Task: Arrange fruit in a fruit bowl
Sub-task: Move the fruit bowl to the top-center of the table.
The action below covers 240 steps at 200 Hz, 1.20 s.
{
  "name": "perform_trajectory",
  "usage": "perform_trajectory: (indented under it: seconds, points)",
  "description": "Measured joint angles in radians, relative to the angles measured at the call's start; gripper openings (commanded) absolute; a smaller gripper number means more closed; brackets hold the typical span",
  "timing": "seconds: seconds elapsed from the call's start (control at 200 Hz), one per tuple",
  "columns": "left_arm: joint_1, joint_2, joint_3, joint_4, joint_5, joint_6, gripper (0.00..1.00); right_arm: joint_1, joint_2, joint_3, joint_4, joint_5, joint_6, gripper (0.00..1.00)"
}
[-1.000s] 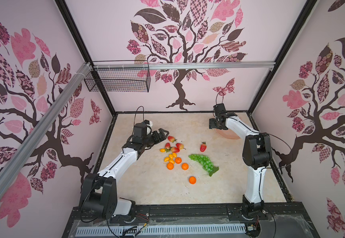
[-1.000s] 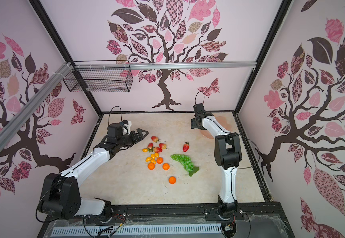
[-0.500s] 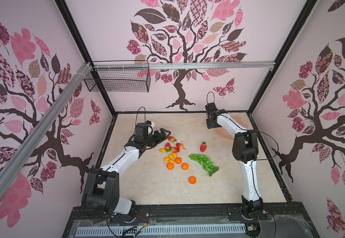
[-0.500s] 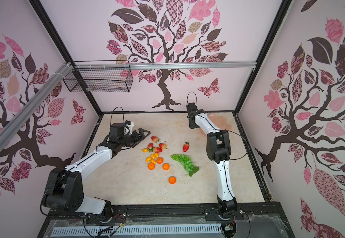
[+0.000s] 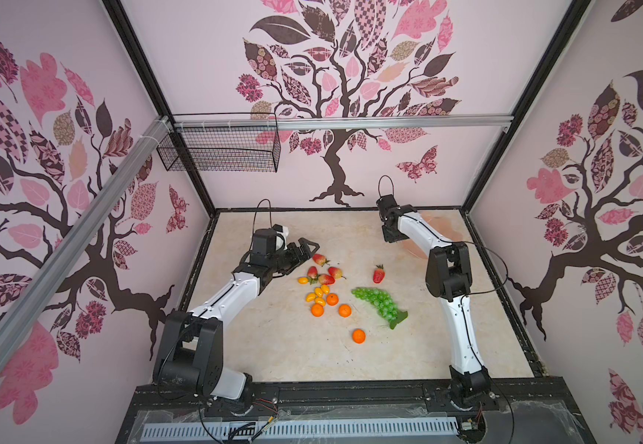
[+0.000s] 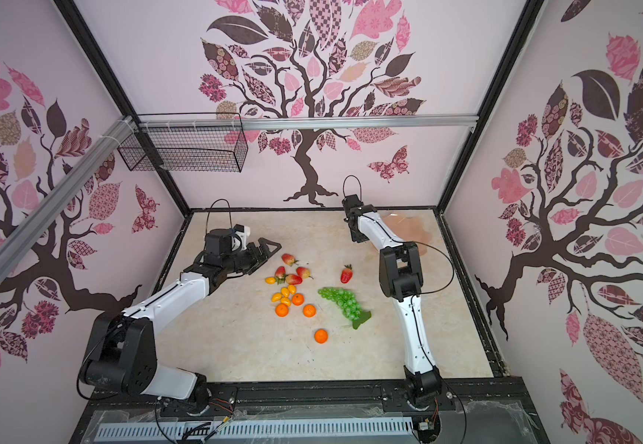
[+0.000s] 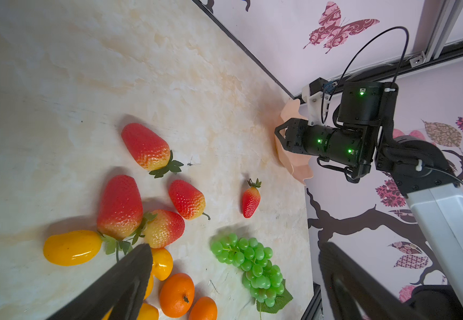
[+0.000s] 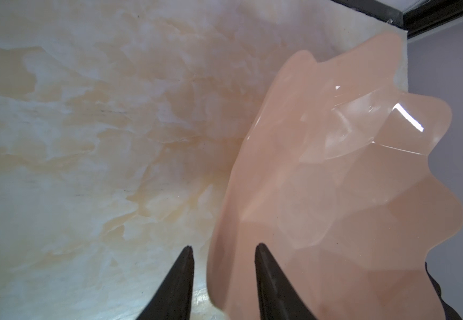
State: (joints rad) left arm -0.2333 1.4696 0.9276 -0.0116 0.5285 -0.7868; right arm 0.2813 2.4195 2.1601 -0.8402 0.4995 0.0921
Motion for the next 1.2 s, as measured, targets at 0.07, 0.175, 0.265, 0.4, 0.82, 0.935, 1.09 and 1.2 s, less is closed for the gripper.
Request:
perform_trajectory:
  seconds: [0.07,0.175,0.265,0.4,0.82,0.935,1.09,1.2]
  points:
    - [0.002,0.0,0.0,0.002,0.001,0.0,0.98,0.0,0.001,0.011,-0.01,0.005,-0.002,0.33]
    - [0.005,0.0,0.0,0.003,0.001,0.0,0.98,0.0,0.002,0.034,-0.014,0.009,-0.006,0.29]
    - [0.008,0.0,0.0,0.004,0.001,0.0,0.98,0.0,0.011,0.058,-0.014,0.015,-0.01,0.26]
    - [0.014,0.0,0.0,0.004,0.002,-0.005,0.98,0.0,0.035,0.066,-0.016,0.022,-0.013,0.25]
    - [0.026,0.0,0.0,0.004,0.013,-0.017,0.98,0.0,0.063,0.082,-0.033,0.043,-0.026,0.14]
    - [0.026,0.0,0.0,0.004,0.013,-0.018,0.98,0.0,0.063,0.085,-0.035,0.058,-0.029,0.12]
    - [0.028,-0.001,0.0,0.002,0.012,-0.018,0.98,0.0,0.063,0.086,-0.038,0.079,-0.03,0.08]
    - [0.03,-0.009,0.0,-0.007,0.007,-0.018,0.98,0.006,0.059,0.082,-0.036,0.089,-0.03,0.06]
